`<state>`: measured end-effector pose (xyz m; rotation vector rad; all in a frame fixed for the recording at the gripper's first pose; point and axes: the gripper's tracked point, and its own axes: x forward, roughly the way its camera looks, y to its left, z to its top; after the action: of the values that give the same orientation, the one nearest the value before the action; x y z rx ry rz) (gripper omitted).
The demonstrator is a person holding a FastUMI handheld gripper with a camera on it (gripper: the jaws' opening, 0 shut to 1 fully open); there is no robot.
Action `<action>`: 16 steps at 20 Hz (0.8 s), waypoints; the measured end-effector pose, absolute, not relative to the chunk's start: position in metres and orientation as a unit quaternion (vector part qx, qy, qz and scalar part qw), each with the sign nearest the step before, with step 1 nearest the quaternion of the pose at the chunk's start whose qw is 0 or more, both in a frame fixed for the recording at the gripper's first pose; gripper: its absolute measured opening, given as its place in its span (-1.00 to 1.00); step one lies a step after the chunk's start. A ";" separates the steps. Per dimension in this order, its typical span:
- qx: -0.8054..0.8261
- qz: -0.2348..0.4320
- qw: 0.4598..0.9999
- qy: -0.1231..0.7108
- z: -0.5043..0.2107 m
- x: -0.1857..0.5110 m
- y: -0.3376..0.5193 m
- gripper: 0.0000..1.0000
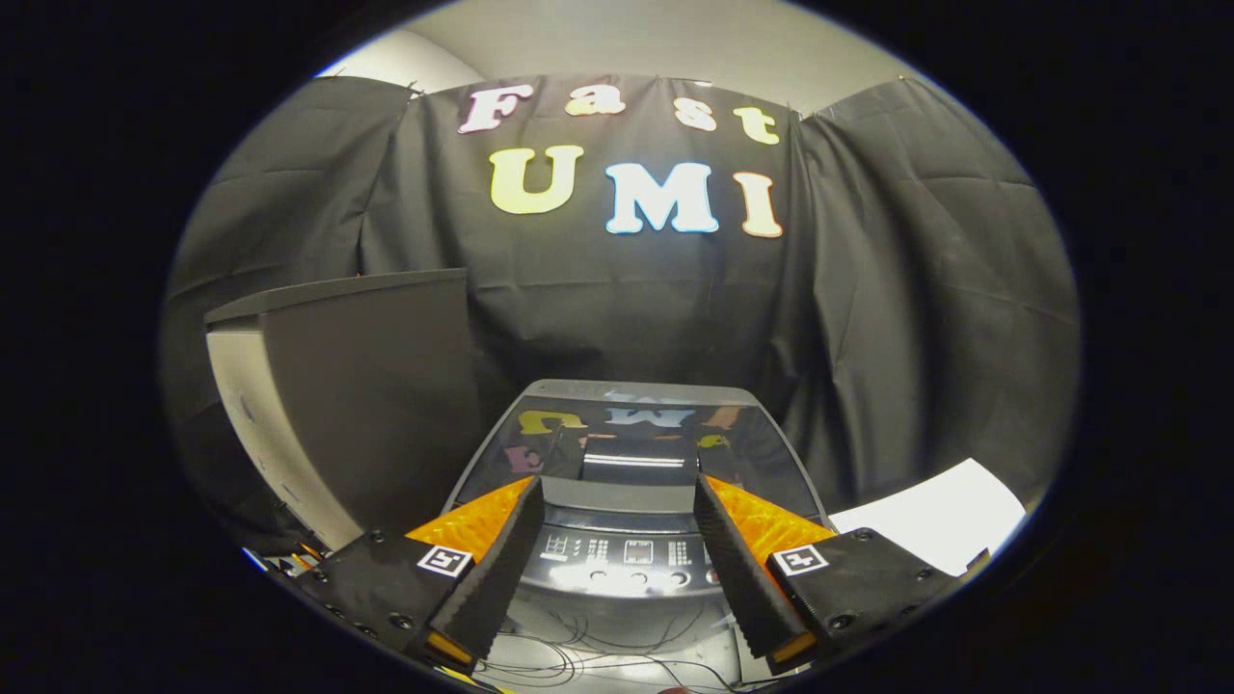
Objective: Put the clothes into the washing machine and then close the washing machine lid.
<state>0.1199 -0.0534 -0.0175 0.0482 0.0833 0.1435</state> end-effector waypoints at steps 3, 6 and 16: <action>0.016 0.069 0.997 0.004 0.000 0.077 -0.051 0.96; 0.029 0.070 0.997 -0.016 0.010 0.042 -0.050 0.97; 0.047 0.032 0.997 -0.053 0.033 -0.010 -0.077 0.97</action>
<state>-0.0098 -0.0767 0.0326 0.0938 -0.1068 0.0649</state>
